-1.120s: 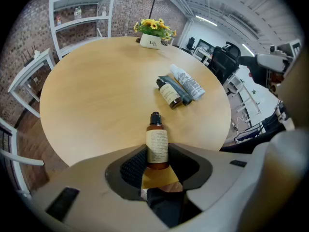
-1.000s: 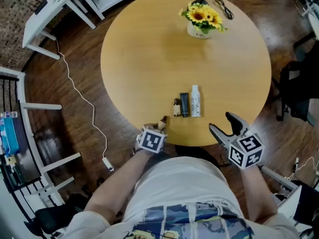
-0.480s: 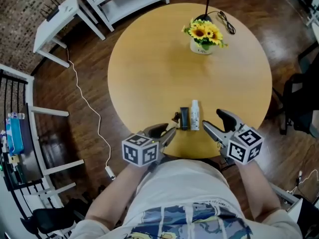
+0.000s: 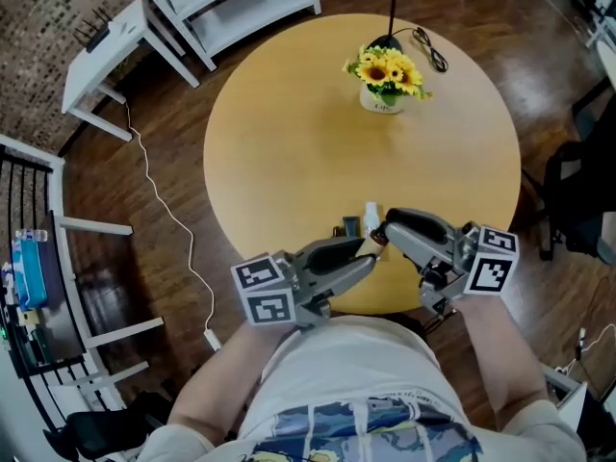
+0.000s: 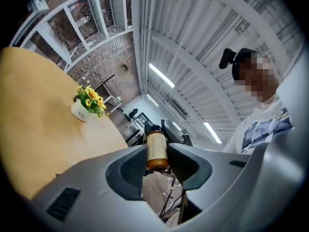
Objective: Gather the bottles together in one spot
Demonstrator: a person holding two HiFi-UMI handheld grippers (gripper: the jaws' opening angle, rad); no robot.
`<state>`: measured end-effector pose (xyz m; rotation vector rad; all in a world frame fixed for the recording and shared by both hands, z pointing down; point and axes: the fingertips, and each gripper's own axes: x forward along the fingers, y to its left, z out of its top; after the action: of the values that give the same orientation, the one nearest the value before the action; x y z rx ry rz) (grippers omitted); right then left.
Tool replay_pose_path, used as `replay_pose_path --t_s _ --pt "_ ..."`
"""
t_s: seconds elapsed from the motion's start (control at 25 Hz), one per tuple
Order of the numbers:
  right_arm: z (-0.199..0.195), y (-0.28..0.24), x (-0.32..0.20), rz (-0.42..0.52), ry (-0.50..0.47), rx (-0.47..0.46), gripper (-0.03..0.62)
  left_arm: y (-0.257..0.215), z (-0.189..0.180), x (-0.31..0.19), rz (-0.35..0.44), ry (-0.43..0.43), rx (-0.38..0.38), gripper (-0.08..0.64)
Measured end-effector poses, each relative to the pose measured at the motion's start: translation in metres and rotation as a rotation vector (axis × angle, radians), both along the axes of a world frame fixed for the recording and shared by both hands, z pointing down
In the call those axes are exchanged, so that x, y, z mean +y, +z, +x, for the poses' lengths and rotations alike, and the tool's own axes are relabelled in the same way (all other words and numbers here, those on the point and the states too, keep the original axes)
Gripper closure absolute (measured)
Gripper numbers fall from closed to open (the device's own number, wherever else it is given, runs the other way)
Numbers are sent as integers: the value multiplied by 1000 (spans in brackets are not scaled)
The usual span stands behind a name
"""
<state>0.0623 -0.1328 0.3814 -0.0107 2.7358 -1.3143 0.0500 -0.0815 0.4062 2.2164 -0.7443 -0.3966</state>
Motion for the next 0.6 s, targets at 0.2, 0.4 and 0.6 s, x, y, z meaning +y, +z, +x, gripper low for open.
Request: replay_pose_path --t_s 0.2,0.4,0.6 --pt "3 -6 10 -42 -67 -53 528 -6 10 2 -1 69 111 423" --pt "3 -11 18 -56 -124 -81 528 -8 19 8 -26 163 228 423" --pt "4 0 7 -38 -78 -21 534 7 10 -3 -80 98 199 419"
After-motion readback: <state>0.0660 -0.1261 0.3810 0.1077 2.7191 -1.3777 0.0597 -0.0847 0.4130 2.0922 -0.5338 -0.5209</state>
